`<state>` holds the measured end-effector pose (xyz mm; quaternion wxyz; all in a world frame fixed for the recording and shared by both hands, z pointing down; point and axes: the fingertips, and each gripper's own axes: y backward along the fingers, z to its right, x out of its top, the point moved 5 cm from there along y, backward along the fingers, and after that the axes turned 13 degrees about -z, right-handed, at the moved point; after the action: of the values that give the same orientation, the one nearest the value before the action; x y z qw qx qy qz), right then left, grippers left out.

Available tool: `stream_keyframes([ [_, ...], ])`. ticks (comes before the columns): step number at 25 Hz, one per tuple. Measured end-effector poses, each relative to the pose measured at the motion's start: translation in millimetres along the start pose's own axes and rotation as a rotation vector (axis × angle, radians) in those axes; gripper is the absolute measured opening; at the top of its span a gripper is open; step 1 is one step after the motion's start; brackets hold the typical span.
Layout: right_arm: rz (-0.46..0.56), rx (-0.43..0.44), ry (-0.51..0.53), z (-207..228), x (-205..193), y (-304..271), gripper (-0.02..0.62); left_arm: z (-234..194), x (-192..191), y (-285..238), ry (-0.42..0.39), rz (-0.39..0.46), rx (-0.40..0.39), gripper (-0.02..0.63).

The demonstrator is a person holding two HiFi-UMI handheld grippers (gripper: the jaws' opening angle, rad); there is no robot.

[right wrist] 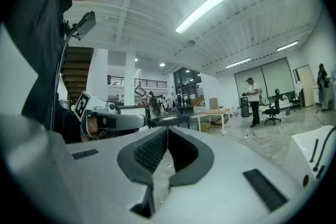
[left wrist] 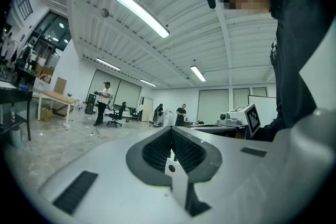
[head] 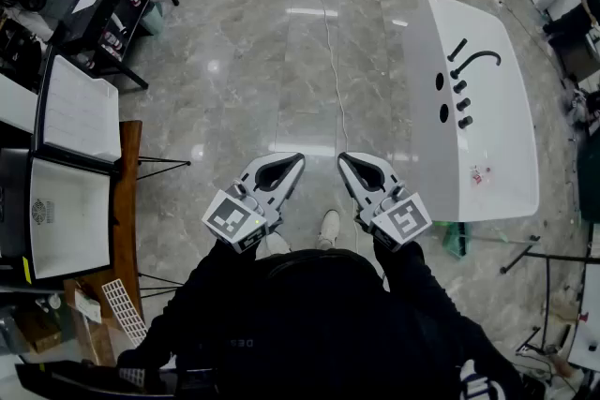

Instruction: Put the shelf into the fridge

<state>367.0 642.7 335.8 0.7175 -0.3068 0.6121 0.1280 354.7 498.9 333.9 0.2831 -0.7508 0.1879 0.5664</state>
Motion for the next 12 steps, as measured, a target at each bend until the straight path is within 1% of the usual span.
stream_keyframes([
  [3, -0.002, 0.005, 0.009, -3, 3, 0, 0.01, -1, 1, 3, 0.004, -0.018, 0.025, 0.006],
  [7, 0.019, 0.035, 0.019, -6, 7, 0, 0.009, 4, 1, 6, 0.001, -0.014, 0.036, 0.006],
  [12, 0.015, 0.096, 0.04, -10, 11, -1, 0.009, 6, 2, 11, -0.011, -0.019, 0.106, 0.006],
])
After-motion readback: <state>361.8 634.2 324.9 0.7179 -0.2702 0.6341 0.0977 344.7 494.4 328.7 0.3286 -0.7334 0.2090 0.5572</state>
